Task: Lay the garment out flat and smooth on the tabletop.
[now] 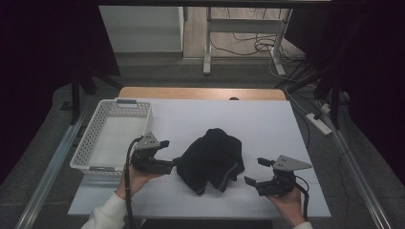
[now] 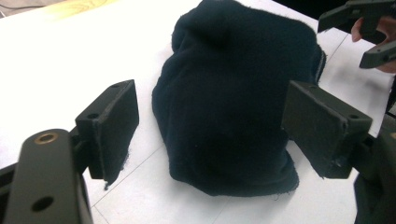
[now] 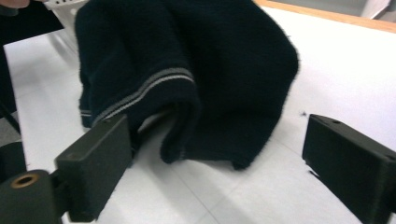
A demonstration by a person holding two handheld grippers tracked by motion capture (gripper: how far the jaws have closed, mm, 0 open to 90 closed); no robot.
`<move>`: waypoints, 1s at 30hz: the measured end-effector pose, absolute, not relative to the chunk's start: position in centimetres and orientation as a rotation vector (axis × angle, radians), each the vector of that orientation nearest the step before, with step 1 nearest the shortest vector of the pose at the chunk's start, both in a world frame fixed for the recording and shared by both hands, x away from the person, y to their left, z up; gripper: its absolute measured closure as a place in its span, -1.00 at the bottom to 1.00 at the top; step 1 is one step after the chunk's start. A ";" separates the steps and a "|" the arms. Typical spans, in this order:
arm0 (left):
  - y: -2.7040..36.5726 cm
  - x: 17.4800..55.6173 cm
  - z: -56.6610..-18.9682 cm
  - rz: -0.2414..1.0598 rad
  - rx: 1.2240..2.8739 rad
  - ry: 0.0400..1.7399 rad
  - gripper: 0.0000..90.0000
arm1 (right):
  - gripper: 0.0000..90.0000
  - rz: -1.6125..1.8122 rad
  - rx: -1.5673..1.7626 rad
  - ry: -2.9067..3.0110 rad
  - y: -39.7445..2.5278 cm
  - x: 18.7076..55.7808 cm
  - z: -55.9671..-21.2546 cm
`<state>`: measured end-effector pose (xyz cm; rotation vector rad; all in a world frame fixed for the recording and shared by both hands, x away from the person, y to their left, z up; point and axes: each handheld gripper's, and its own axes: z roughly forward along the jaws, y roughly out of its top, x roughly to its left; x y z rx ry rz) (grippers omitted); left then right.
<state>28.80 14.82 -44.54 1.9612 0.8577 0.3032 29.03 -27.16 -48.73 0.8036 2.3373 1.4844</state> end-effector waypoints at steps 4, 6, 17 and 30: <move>14.8 28.7 -44.4 0.306 1.954 0.853 -0.56 | -0.76 1.479 0.778 2.357 -26.5 28.8 -48.7; 14.8 28.8 -44.4 0.306 1.955 0.853 -0.55 | -0.75 1.480 0.759 2.368 -26.0 28.7 -48.6; 14.6 28.8 -44.4 0.302 1.957 0.848 -0.55 | -0.72 1.455 0.667 2.449 -23.3 28.2 -48.9; 14.5 28.7 -44.4 0.296 1.954 0.841 -0.55 | -0.66 1.402 0.604 2.505 -20.5 28.1 -49.3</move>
